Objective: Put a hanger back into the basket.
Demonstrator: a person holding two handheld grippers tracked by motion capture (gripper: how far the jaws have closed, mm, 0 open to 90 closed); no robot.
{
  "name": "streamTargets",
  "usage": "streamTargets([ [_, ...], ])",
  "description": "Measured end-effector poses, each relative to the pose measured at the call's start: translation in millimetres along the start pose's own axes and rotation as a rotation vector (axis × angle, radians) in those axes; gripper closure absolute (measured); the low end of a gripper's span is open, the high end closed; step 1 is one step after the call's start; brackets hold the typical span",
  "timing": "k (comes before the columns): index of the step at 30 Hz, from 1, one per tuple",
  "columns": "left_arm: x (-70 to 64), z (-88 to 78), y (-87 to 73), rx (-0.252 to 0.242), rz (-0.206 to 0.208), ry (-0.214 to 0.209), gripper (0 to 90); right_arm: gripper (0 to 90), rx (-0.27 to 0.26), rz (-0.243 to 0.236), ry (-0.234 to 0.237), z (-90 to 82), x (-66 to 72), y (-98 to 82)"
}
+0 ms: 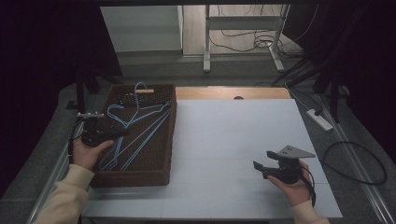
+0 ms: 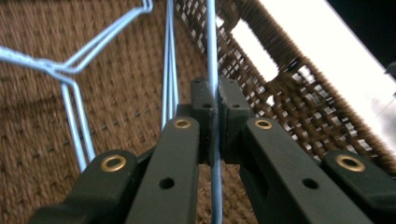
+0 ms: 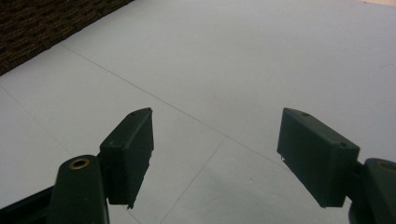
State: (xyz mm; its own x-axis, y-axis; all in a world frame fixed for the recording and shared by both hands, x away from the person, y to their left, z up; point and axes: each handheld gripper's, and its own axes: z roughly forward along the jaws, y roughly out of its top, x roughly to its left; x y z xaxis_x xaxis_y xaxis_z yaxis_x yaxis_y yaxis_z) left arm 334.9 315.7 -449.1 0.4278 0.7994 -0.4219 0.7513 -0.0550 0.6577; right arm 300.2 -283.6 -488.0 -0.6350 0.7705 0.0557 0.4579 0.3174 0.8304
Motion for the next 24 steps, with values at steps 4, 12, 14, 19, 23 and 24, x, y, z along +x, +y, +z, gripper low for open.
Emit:
streamTargets([
  [4,4.8,3.7,-0.3,0.053,-0.036,0.052,86.2,27.8,0.002,-0.001,0.002,0.3,0.0,0.0],
  [12,5.8,12.4,-0.9,0.141,-0.036,0.217,85.9,27.8,0.005,-0.003,0.003,1.2,0.7,-0.3],
  [14,6.2,13.9,-1.0,0.157,-0.035,0.239,85.9,27.8,0.006,-0.004,0.004,1.3,0.7,-0.3],
  [19,7.3,18.6,-0.9,0.21,-0.038,0.269,85.8,27.7,0.005,-0.003,0.005,1.2,0.7,-0.3],
  [23,8.3,23.6,-1.3,0.258,-0.035,0.278,84.5,27.6,0.005,-0.005,0.007,1.3,1.0,-0.3],
  [24,8.4,23.7,-1.3,0.255,-0.034,0.276,83.8,27.7,0.005,-0.005,0.008,1.3,1.1,-0.3],
])
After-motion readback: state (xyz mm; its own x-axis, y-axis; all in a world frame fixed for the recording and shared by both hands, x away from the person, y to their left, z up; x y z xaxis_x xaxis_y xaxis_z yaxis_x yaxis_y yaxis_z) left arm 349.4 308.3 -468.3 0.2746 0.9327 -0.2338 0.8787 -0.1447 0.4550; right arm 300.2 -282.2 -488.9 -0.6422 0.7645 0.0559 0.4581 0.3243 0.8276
